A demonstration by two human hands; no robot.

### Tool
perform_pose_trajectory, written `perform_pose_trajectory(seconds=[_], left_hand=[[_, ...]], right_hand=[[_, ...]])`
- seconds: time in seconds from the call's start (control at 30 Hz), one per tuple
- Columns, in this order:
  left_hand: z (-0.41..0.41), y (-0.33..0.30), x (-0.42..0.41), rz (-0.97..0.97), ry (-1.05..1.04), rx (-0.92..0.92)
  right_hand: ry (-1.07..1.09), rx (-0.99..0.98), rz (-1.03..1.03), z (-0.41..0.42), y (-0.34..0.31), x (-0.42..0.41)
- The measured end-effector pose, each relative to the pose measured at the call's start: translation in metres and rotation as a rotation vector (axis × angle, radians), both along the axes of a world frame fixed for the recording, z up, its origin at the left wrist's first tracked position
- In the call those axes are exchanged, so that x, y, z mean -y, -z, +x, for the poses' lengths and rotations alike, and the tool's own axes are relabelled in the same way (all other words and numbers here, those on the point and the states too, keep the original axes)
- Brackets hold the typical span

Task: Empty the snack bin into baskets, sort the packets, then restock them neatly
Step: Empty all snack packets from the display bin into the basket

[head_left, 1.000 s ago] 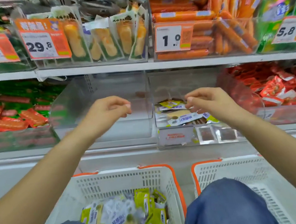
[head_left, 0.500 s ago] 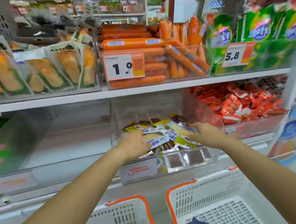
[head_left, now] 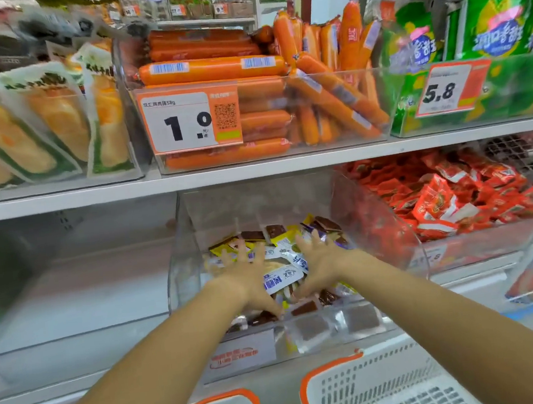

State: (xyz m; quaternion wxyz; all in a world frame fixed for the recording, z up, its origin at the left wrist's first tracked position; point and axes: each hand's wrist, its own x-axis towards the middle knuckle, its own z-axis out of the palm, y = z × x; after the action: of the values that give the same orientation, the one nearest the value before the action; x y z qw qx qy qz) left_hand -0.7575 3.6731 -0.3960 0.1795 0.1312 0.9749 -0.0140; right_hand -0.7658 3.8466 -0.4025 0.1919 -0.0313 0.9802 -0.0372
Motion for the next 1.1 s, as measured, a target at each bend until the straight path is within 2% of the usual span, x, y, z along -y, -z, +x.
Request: perform_pose_trajectory(seconds=[0.1,0.2,0.27,0.33,0.43,0.63,0.73,0.83,1.1], left_hand=[[-0.02,0.005,-0.005,-0.053,0.054,-0.223],[-0.043,0.005,-0.002,-0.054,0.079,-0.358],[-0.056,0.009,0.003,-0.07,0.092,-0.346],[-0.066,0.015,0.006,-0.068,0.092,-0.256],[-0.073,0.017,0.001,-0.046,0.124,-0.249],[-0.079,0.019,-0.02,0.016,0.212,-0.375],[-0.082,0.021,-0.024,-0.089,0.174,-0.378],[-0.086,0.021,-0.019,-0.219,0.116,-0.42],[-0.082,0.007,-0.013,-0.347,0.284,-0.503]], right_hand=[[-0.018,-0.004,0.079,-0.024,-0.006,-0.003],[0.02,0.03,0.045,-0.039,-0.014,-0.01],[0.029,-0.068,0.055,-0.047,-0.008,-0.017],[0.049,-0.184,0.059,-0.052,-0.002,-0.025],[0.068,-0.129,0.018,-0.055,-0.002,-0.027],[-0.013,-0.035,0.145,-0.052,-0.002,-0.007],[0.032,-0.047,0.24,-0.048,-0.004,-0.002],[0.074,-0.081,0.225,-0.049,-0.007,-0.005],[-0.051,-0.166,0.139,-0.049,-0.007,0.011]])
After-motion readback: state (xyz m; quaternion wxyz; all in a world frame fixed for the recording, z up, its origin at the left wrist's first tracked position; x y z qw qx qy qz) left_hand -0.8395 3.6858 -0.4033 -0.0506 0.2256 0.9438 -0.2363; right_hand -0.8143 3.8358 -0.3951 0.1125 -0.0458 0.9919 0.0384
